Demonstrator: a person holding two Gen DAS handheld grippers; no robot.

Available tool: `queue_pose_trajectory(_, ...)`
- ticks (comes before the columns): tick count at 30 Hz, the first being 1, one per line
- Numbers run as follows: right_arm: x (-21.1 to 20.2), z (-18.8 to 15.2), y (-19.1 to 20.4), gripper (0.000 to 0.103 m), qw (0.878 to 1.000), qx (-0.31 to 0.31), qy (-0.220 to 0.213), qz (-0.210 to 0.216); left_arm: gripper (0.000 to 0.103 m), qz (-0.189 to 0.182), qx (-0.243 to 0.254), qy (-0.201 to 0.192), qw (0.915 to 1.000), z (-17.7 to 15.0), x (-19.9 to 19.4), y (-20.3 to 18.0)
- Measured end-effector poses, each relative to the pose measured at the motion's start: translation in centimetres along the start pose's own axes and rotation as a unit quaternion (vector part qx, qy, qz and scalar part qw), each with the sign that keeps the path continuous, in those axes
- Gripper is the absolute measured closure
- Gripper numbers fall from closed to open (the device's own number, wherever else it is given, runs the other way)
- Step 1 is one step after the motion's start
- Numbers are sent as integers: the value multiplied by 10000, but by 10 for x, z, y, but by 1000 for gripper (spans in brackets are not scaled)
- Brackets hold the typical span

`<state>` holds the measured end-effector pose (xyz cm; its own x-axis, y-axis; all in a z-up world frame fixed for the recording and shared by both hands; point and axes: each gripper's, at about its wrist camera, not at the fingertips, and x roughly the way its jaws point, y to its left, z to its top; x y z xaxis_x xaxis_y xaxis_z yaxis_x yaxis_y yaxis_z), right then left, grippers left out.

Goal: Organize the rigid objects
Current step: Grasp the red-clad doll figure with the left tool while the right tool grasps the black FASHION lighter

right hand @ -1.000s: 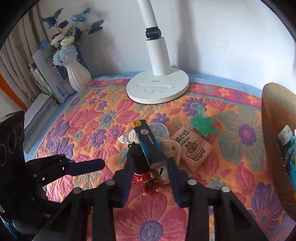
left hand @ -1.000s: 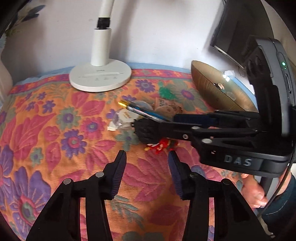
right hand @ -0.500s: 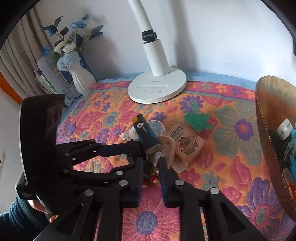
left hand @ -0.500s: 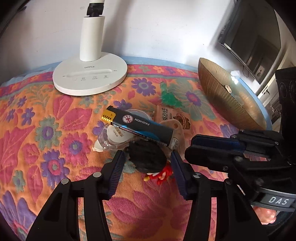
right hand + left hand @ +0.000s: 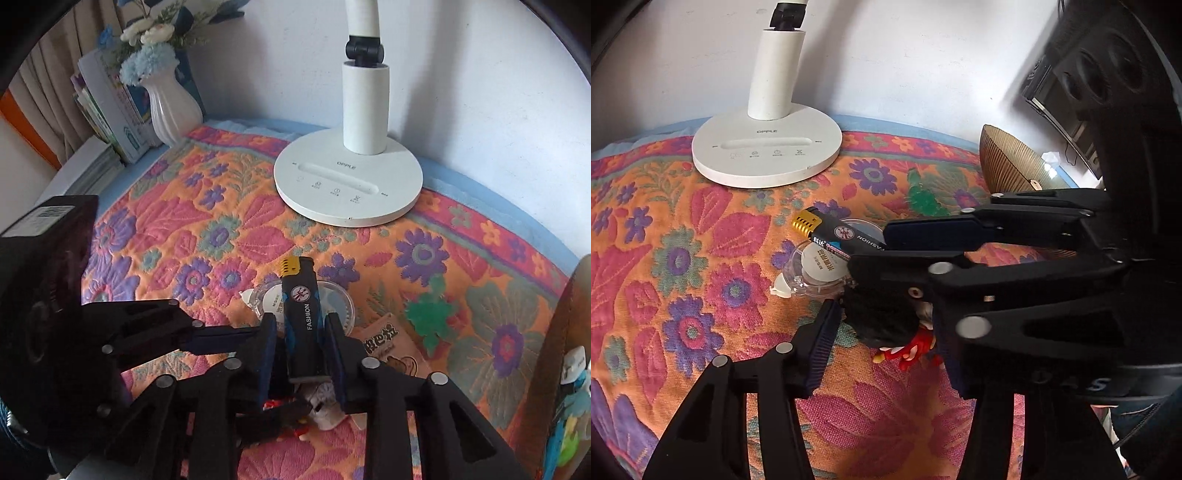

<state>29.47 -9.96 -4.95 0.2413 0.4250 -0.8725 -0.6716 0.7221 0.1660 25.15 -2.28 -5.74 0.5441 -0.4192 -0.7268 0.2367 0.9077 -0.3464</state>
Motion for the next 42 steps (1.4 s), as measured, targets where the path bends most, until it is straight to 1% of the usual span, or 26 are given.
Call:
queue_pose_trajectory(5,11,3,-2,76,9999,14,100,10,54,119,99,3,9999,3,4,-4)
queue_pose_trajectory(6,10,2,-3,79,10000,30,76,25,56,129,137,-6,9998,3,3,-5)
queue_pose_trajectory(7,7,1,-4,81,10000,59,32,49,68,146,171,-21,9997,2,2,-6)
queue_pose_trajectory(9,-3,-3,-10,81,9996,205,-146,104,68,99,177,-48,9998,3,-1,-5)
queue_pose_trajectory(12,-23,-14,-21,81,9983,508,-277,70,68,83,-2,-32,10000,-4,-11,1)
queue_pose_trajectory(14,-43,-28,-24,81,9973,619,-403,50,68,119,-50,-46,9999,-15,-24,4)
queue_pose_trajectory(16,-64,-49,-24,81,9960,737,-504,74,68,40,-143,-26,9999,-30,-39,6)
queue_pose_trajectory(17,-71,-61,-23,81,9954,795,-523,74,68,-41,-166,-25,9999,-37,-47,7)
queue_pose_trajectory(19,-80,-88,-17,81,9946,932,-462,61,68,-336,-158,59,9993,-53,-59,5)
queue_pose_trajectory(21,-78,-115,-11,81,9939,1065,-290,-55,68,-463,47,136,9988,-67,-67,-2)
queue_pose_trajectory(23,-74,-133,-7,81,9928,1173,-163,-198,67,-359,395,281,9982,-77,-68,-12)
queue_pose_trajectory(24,-73,-142,-6,81,9918,1259,-129,-194,67,-324,485,376,9976,-80,-66,-15)
queue_pose_trajectory(25,-72,-148,-5,81,9908,1343,-106,-150,63,-245,545,439,9972,-82,-64,-18)
queue_pose_trajectory(26,-70,-153,-4,81,9894,1445,-71,-98,55,-236,538,426,9974,-83,-65,-18)
queue_pose_trajectory(27,-69,-157,-5,80,9885,1507,-48,-69,50,-247,481,413,9977,-83,-65,-18)
queue_pose_trajectory(28,-71,-161,-5,78,9881,1537,-70,-53,35,-214,399,415,9981,-84,-67,-16)
queue_pose_trajectory(29,-74,-164,-3,74,9880,1540,-83,10,27,-133,369,380,9985,-85,-69,-16)
queue_pose_trajectory(31,-79,-169,-1,52,9882,1525,-83,124,26,195,504,319,9980,-94,-77,-14)
queue_pose_trajectory(32,-83,-170,1,48,9892,1464,-103,53,26,324,574,334,9973,-98,-80,-12)
queue_pose_trajectory(34,-86,-172,8,47,9919,1254,-95,-195,26,608,603,294,9959,-103,-89,-3)
queue_pose_trajectory(36,-84,-173,9,47,9925,1197,-45,-256,27,841,343,296,9954,-101,-95,11)
queue_pose_trajectory(37,-83,-173,9,47,9923,1220,-42,-210,27,809,166,286,9962,-99,-98,18)
queue_pose_trajectory(38,-80,-172,9,47,9921,1244,-53,-181,27,639,44,276,9976,-97,-100,20)
queue_pose_trajectory(39,-78,-171,9,47,9916,1276,-78,-206,27,395,-38,266,9989,-97,-102,20)
queue_pose_trajectory(41,-76,-168,10,47,9913,1267,-143,-318,26,-88,-61,237,9997,-97,-102,5)
queue_pose_trajectory(42,-75,-167,11,47,9914,1242,-162,-383,26,-172,-91,200,9996,-96,-101,-1)
